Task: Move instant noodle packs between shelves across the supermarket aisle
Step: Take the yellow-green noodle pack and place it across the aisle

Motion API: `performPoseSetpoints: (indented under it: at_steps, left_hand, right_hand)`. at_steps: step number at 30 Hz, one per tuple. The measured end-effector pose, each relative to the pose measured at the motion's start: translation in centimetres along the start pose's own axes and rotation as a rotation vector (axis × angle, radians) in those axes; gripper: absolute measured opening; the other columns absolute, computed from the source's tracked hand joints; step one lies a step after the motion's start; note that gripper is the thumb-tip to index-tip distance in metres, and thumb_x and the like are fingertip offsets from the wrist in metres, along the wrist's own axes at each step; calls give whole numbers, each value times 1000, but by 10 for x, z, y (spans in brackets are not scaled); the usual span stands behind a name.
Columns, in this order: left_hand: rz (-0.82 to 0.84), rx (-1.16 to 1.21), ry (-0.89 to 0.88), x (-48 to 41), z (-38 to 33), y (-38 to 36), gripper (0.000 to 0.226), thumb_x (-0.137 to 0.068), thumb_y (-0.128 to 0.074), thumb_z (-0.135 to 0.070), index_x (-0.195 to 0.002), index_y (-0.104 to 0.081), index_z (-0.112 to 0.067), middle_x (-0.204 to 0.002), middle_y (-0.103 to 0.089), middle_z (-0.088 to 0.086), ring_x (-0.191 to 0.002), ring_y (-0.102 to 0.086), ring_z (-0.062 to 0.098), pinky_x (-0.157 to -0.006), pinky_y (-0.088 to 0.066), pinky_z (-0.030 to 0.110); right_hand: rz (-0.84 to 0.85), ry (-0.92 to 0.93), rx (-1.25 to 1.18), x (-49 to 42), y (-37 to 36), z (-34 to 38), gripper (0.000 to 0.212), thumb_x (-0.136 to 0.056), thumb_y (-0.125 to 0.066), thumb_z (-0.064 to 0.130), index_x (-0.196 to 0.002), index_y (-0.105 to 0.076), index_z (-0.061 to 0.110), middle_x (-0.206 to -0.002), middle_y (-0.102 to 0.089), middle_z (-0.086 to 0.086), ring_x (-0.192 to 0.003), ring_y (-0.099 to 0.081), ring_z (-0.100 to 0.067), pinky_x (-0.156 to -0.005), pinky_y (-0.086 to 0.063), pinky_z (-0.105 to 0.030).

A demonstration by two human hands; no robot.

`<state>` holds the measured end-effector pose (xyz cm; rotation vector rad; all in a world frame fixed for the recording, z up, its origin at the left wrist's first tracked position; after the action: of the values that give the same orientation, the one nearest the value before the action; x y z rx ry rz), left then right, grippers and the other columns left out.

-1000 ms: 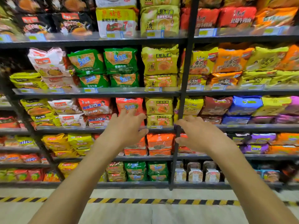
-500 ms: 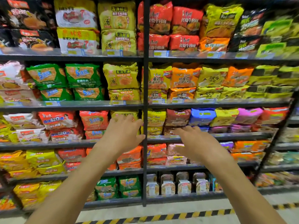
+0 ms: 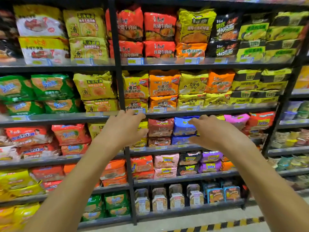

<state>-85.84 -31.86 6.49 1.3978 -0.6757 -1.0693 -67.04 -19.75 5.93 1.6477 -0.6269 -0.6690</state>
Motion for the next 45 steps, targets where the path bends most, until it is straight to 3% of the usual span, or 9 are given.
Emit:
performPoseSetpoints:
  at_steps: [10, 21, 24, 30, 45]
  left_hand:
    - [-74, -34, -34, -85, -35, 10, 59, -101, -45, -58, -153, -36, -33, -156, -43, 2, -143, -42, 27, -107, -44, 50]
    - [-295, 1, -109, -219, -65, 30, 56, -101, -47, -54, -151, -40, -29, -154, -45, 5, -141, -42, 29, -104, -46, 48]
    - [-359, 3, -97, -254, -68, 43, 54, -101, -46, -53, -150, -41, -28, -154, -45, 6, -141, -43, 29, -105, -44, 47]
    - [-427, -31, -95, -323, -73, 60, 55, -101, -46, -53, -150, -41, -27, -150, -47, 4, -138, -44, 28, -104, -44, 46]
    - [-531, -129, 18, -457, -107, 97, 42, -101, -48, -46, -135, -54, -21, -134, -57, 10, -124, -52, 34, -88, -48, 47]
  right_hand:
    - [-63, -19, -25, -55, 3, -50, 56, -99, -54, 46, -148, -39, 23, -144, -48, -7, -135, -42, -30, -98, -44, -43]
    - [-202, -63, 96, -160, 38, -117, 58, -98, -56, 46, -149, -39, 24, -149, -43, -10, -138, -38, -33, -103, -44, -48]
    - [-264, -54, 107, -195, 52, -128, 58, -99, -56, 46, -149, -39, 23, -149, -44, -11, -136, -41, -33, -104, -45, -47]
    - [-361, -28, 118, -256, 68, -151, 52, -98, -56, 45, -143, -44, 22, -138, -50, -8, -127, -47, -30, -91, -47, -41]
    - [-520, 40, 94, -389, 110, -240, 56, -98, -57, 43, -147, -40, 23, -141, -48, -9, -130, -43, -32, -96, -46, -46]
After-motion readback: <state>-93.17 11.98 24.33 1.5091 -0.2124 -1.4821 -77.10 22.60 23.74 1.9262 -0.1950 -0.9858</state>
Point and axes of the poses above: each hand's wrist, its own x-axis away from the middle knuckle, its own y-axis out of the back of the hand, z = x × y, the point moved 5 cm from there along -x, towards the middle knuckle
